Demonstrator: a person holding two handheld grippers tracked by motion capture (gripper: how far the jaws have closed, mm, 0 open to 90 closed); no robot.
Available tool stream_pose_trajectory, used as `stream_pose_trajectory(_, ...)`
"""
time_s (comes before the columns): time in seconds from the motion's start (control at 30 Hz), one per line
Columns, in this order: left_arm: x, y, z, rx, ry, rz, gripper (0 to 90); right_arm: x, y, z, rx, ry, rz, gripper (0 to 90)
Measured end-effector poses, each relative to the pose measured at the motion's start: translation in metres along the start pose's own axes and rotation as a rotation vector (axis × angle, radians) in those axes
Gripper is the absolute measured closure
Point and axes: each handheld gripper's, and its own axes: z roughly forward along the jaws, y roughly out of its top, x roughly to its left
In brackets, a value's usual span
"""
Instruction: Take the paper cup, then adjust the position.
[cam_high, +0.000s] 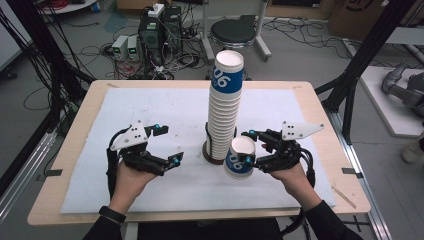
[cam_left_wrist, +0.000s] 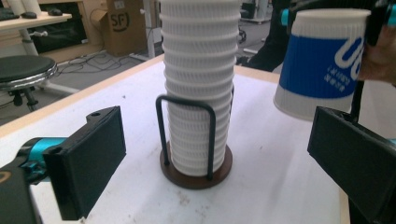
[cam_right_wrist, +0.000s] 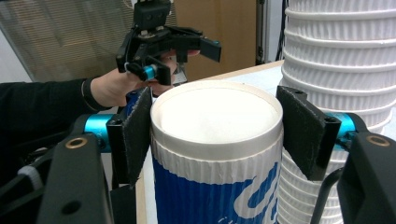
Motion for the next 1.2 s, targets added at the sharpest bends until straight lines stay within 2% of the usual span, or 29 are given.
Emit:
stream_pose_trajectory(0.27, -0.007, -0.012, -0.003, -0.003, 0.017, 0.008, 4.2, 0.0, -0.002, -0.001, -0.003, -0.007, -0.002, 31.2)
stream_pose_trajectory(0.7, -0.012, -0.017, 0.01, 0.012, -0.034, -0.001, 4.2, 0.0, -0.004, -0.002, 0.001, -0.009, -0.001, 31.2)
stream_pose_trajectory(0.83, -0.013, -0.017, 0.014, 0.009, -0.055, -0.008, 4.3, 0.001, -0.005, -0.004, -0.002, -0.009, -0.001, 31.2)
stream_pose_trajectory(0.9, -0.015, -0.017, 0.016, 0.008, -0.078, -0.016, 4.3, 0.0, -0.005, -0.004, -0.005, -0.011, -0.001, 31.2)
stream_pose_trajectory(1.0, -0.02, -0.017, 0.022, 0.012, -0.1, -0.011, 4.3, 0.0, -0.005, -0.004, -0.007, -0.002, 0.011, 31.2)
stream_pose_trajectory(1.2, -0.029, -0.015, 0.033, 0.018, -0.156, -0.014, 4.3, 0.0, -0.005, -0.001, -0.011, 0.018, 0.004, 31.3)
